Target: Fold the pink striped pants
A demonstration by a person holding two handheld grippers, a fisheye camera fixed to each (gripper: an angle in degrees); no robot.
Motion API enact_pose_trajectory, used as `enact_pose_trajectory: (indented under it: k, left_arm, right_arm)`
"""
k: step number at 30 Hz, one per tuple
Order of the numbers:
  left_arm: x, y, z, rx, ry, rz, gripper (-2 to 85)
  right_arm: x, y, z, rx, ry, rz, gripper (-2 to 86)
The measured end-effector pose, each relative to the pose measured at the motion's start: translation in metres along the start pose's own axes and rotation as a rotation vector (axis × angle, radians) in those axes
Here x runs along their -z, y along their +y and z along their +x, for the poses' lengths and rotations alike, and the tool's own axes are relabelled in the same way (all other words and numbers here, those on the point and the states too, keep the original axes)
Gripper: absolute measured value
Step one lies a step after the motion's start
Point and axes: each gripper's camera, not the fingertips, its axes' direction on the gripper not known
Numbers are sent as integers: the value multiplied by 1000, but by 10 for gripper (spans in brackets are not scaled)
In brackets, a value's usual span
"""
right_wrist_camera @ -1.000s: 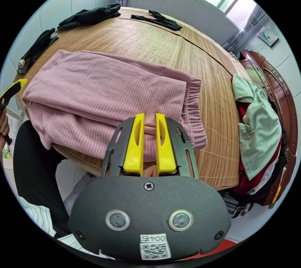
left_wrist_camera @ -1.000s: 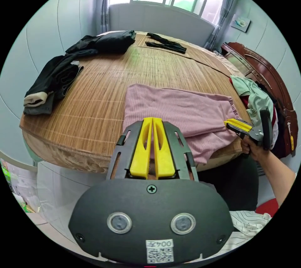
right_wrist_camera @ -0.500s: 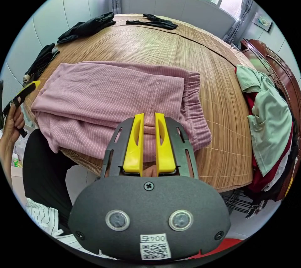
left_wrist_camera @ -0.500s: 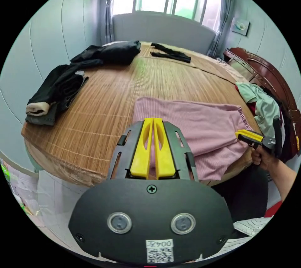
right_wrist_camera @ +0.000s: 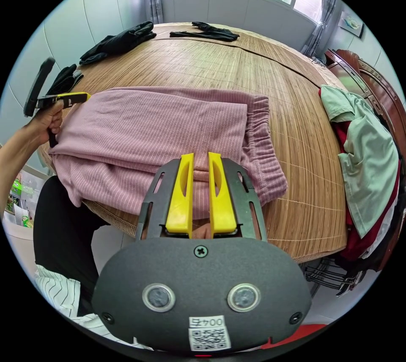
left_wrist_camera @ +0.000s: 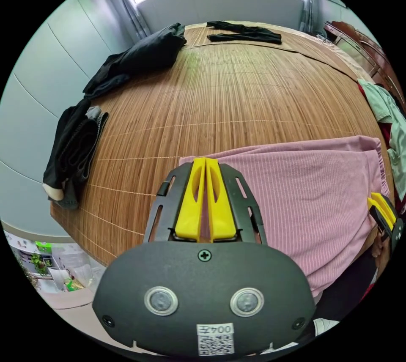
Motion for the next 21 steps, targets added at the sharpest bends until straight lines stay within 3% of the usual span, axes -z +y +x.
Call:
enact_pose_trajectory:
  k: [6,11,14,17,21]
  left_arm:
    - [8,-10,25,-38,-87,-10,1]
    - [71,-9,13,-3,88,157,2]
    - [110,5,8,-21,147,195,2]
    - [111,26,14,-50,177,115,2]
    - [80,46,35,-129,58,-37,4]
  right_arm:
    - [-1,10,21,-10,-20,11,48]
    - [13,11,52,-13,-77,18,30]
    - [43,27,107,-164,-231,126,15]
    - [47,47,146,-262,-255,106,27]
    - [44,66,160,-267,-198,81,60]
